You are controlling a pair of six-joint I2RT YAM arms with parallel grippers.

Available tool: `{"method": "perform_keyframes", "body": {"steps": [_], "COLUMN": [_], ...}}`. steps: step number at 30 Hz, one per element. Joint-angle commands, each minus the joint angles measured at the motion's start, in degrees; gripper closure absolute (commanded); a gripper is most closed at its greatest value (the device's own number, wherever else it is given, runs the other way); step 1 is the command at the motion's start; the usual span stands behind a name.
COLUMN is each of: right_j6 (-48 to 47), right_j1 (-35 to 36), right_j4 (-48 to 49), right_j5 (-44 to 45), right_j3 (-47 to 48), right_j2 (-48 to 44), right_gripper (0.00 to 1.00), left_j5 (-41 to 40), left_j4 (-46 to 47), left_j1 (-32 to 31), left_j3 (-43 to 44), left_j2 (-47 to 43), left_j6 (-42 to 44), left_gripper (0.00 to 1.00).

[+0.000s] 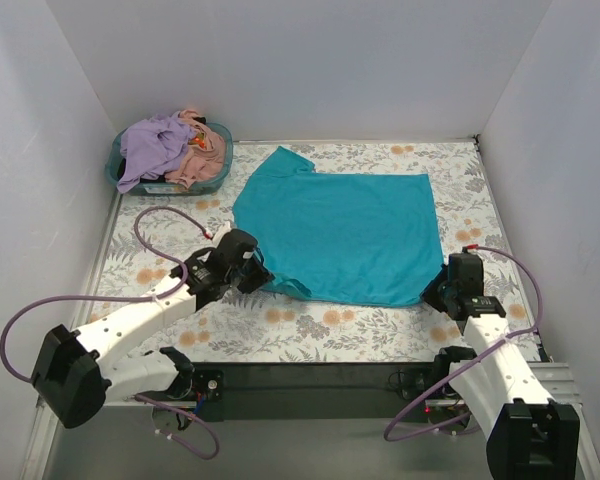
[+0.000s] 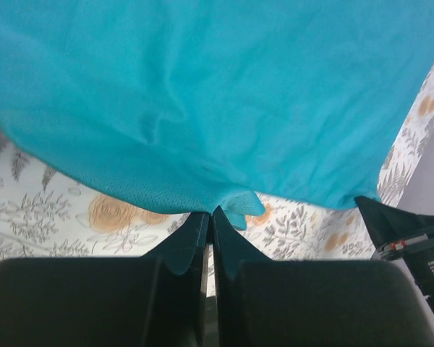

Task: Fold and stack the t-shirts
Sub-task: Fold the tshirt

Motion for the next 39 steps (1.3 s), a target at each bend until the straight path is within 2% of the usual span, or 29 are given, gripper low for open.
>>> {"method": "perform_keyframes", "body": {"steps": [1, 3, 12, 18, 27, 28, 39], "right_j6": [-2.4, -3.2, -5.2, -6.6, -10.4, -10.7, -13.3], "right_j1": [0.1, 0.2, 0.1, 0.1, 0.1, 0.1, 0.0], "right_j4": [3.5, 4.1, 7.1, 9.3, 11.9, 12.1, 13.9], "right_j5": [-1.9, -1.7, -0.5, -0.8, -0.7, -0.2, 1.3], "right_j3": [4.8, 6.3, 14.3, 20.0, 27.1, 27.8, 37.4], "right_j2": [2.8, 4.3, 14.6, 22.4, 32.6, 34.1, 46.4], "right_gripper": [0.99, 0.99, 0.99, 0.99, 0.99, 0.99, 0.99], "left_j5": [-0.1, 2.1, 3.4, 6.3, 8.5, 10.6, 12.9], "left_j4": [3.4, 5.2, 9.4, 13.4, 18.2, 18.2, 19.9], "left_j1": [4.1, 7.3, 12.3, 16.4, 20.3, 20.7, 24.4], "left_j3": [4.4, 6.6, 14.7, 16.8, 23.2, 24.1, 30.7], "left_j2": [3.9, 5.9, 13.9, 18.6, 28.1, 29.1, 40.8], "left_j6": [4.4, 5.8, 11.9, 14.0, 19.6, 20.8, 22.0], "left_gripper": [1.00, 1.00, 1.00, 1.00, 1.00, 1.00, 1.00]}}
